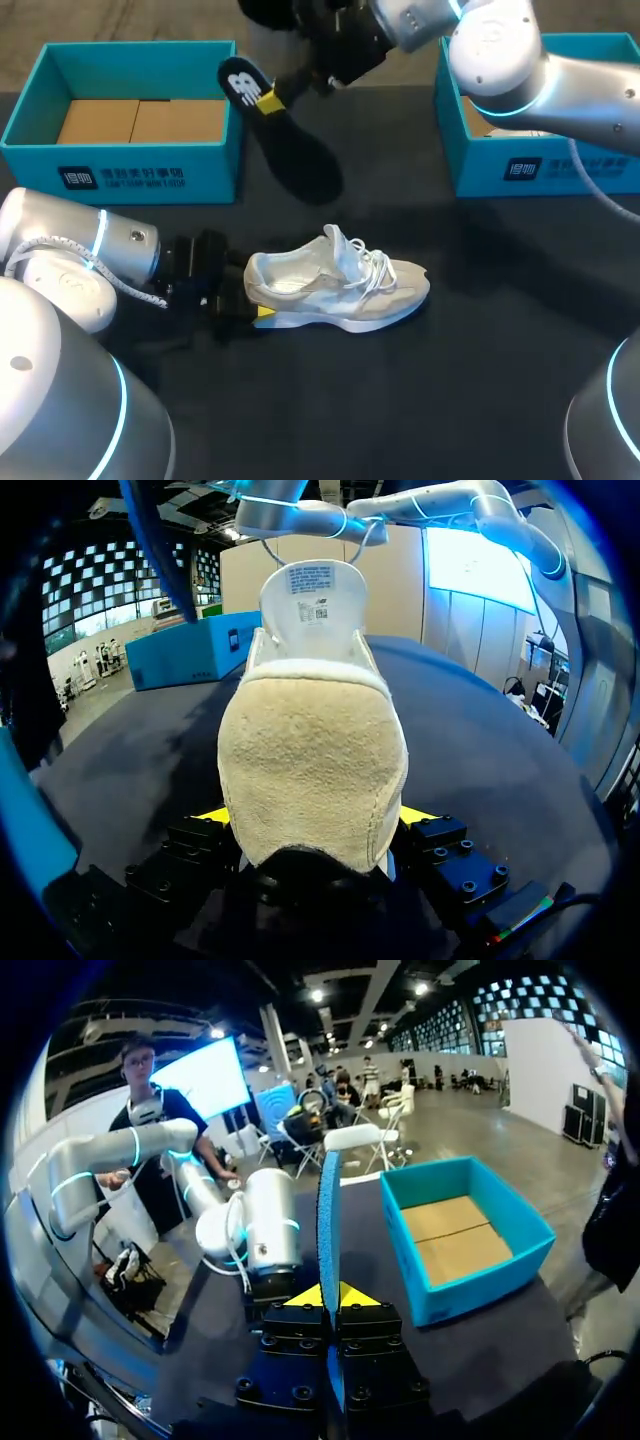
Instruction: Take the shoe out of the shoebox, open the shoe tongue, remove and reinsert the insole, then place the shoe into the shoebox
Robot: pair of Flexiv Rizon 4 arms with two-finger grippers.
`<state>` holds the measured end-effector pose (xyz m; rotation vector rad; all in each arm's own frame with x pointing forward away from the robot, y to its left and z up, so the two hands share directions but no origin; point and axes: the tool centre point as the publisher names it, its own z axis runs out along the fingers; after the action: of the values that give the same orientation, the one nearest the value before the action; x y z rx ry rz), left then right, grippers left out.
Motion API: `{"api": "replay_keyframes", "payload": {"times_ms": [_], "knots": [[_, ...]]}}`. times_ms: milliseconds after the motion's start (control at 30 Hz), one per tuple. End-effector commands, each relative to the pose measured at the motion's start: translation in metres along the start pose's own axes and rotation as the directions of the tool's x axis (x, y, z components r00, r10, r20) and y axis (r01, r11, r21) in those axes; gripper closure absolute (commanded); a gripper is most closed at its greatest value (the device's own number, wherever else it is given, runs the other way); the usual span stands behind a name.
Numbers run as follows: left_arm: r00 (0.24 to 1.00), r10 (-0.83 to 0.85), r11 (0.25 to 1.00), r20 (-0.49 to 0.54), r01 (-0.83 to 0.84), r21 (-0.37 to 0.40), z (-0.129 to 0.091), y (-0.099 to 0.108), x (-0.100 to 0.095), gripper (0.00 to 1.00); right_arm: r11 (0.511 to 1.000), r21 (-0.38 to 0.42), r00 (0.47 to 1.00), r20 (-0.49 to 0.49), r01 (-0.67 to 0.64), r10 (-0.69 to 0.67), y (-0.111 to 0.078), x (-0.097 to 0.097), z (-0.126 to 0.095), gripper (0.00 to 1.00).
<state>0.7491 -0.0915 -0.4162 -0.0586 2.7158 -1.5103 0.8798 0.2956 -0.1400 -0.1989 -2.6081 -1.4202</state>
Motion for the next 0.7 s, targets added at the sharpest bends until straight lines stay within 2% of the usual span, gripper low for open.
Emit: {"api": "replay_keyframes", "payload": {"times_ms": [33, 267, 700], "knots": [[1.000, 0.000, 1.000, -0.001, 0.000, -0.004, 0.001, 0.001, -0.001, 1.00, 1.000, -0.022, 0.999, 0.035, 0.007, -0.007, 0.001, 0.011, -0.015, 1.00], [1.000, 0.000, 1.000, -0.001, 0.000, -0.004, 0.001, 0.001, -0.001, 1.00, 0.999, -0.037, 0.999, 0.049, 0.015, -0.013, 0.010, 0.024, -0.030, 1.00], [1.000, 0.000, 1.000, -0.001, 0.000, -0.004, 0.001, 0.001, -0.001, 1.00, 0.999, -0.050, 0.996, 0.088, 0.018, -0.014, 0.013, 0.077, -0.070, 1.00]]}}
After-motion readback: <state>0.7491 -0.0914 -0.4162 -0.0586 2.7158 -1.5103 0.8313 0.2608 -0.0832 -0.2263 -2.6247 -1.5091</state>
